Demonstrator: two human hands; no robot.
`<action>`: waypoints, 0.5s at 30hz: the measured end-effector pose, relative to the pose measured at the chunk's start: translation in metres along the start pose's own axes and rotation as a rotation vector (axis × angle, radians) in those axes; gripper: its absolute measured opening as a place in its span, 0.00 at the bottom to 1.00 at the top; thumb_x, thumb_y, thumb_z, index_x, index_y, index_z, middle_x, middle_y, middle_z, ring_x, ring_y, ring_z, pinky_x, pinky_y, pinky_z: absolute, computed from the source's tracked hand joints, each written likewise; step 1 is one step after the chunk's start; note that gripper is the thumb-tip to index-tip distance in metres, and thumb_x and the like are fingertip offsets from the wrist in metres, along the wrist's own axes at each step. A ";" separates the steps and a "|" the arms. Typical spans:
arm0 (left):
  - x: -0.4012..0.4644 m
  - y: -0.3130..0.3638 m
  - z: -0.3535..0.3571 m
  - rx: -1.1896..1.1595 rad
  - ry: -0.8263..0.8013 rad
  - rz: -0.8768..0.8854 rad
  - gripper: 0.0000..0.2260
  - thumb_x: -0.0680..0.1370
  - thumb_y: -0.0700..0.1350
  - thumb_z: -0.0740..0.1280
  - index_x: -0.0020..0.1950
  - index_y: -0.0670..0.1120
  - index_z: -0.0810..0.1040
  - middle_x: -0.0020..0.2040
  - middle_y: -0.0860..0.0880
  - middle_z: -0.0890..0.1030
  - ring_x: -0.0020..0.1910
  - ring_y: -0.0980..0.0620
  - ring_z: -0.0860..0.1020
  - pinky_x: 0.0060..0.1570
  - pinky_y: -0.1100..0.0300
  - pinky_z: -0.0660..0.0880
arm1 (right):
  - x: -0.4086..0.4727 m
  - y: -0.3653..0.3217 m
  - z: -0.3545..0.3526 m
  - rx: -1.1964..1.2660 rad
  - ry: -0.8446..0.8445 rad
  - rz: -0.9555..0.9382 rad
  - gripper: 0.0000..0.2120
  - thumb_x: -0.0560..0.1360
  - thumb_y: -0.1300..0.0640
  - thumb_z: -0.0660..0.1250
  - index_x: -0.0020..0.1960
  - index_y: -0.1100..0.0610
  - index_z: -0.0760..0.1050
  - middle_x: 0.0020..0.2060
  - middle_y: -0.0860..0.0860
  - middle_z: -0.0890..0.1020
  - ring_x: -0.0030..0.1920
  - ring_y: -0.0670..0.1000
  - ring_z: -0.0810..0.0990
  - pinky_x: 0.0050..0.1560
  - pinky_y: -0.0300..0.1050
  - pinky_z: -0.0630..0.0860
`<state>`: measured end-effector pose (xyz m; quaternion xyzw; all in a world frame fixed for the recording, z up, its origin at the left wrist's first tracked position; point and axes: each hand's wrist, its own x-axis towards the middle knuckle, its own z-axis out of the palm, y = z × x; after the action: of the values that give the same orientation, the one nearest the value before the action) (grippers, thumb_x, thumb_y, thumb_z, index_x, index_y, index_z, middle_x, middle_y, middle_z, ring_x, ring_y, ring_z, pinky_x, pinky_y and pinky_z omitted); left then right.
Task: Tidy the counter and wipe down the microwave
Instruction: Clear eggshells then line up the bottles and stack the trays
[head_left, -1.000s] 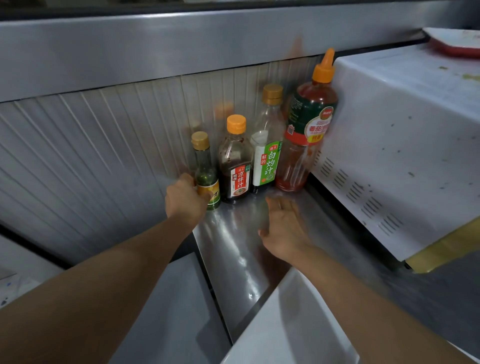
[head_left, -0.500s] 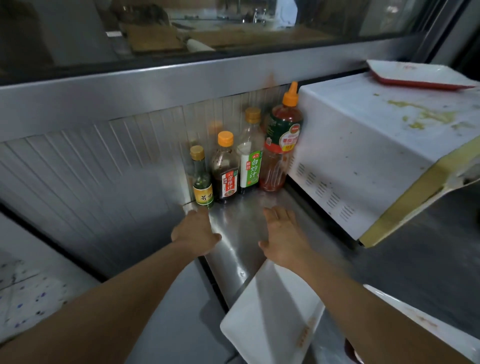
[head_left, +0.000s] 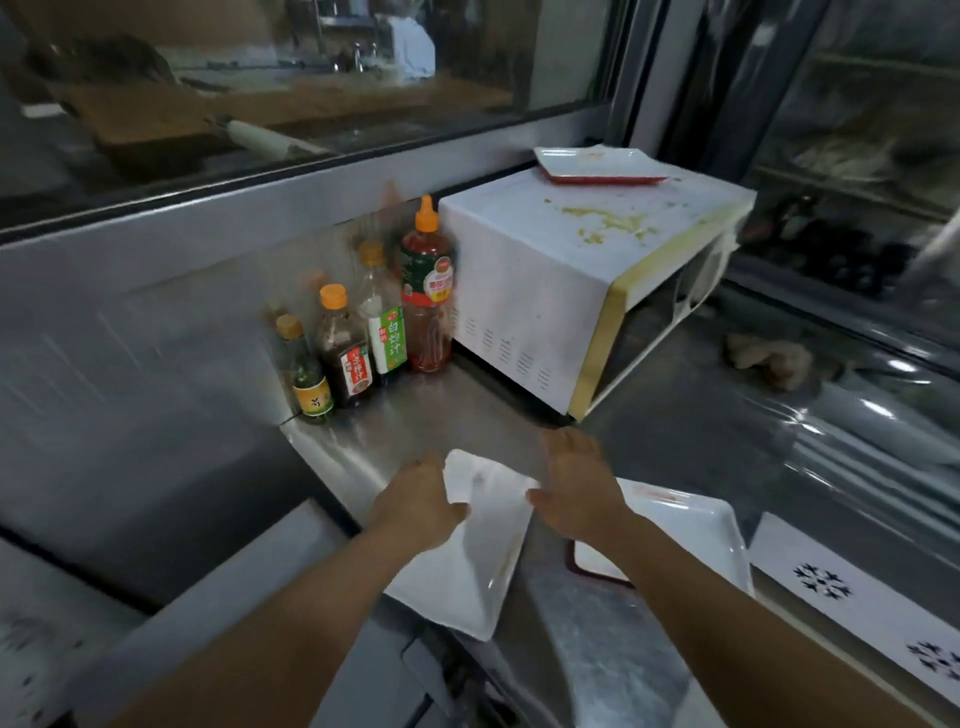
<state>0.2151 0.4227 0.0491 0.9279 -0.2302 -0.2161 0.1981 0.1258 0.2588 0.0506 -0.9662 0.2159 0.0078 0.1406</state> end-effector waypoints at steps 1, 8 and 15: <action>-0.003 0.007 0.005 -0.023 -0.006 0.010 0.29 0.74 0.52 0.69 0.71 0.44 0.62 0.68 0.44 0.69 0.65 0.45 0.71 0.63 0.51 0.70 | -0.006 0.010 -0.002 -0.003 0.006 0.016 0.28 0.74 0.51 0.65 0.70 0.57 0.60 0.68 0.55 0.65 0.69 0.56 0.61 0.69 0.48 0.60; -0.005 0.063 0.054 -0.015 -0.042 0.002 0.27 0.74 0.52 0.68 0.68 0.45 0.64 0.64 0.45 0.73 0.63 0.46 0.72 0.61 0.54 0.70 | -0.029 0.093 -0.008 -0.015 -0.035 0.135 0.33 0.74 0.49 0.65 0.73 0.57 0.56 0.71 0.55 0.63 0.71 0.57 0.60 0.70 0.47 0.58; 0.008 0.107 0.114 0.033 -0.040 -0.079 0.23 0.75 0.50 0.67 0.66 0.43 0.66 0.62 0.44 0.75 0.63 0.45 0.72 0.60 0.55 0.70 | -0.044 0.174 -0.001 -0.097 -0.022 0.294 0.34 0.74 0.49 0.65 0.72 0.60 0.53 0.68 0.58 0.63 0.68 0.58 0.63 0.66 0.48 0.62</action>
<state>0.1290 0.3009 0.0019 0.9349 -0.2007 -0.2384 0.1695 0.0133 0.1258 0.0080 -0.9297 0.3529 0.0494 0.0934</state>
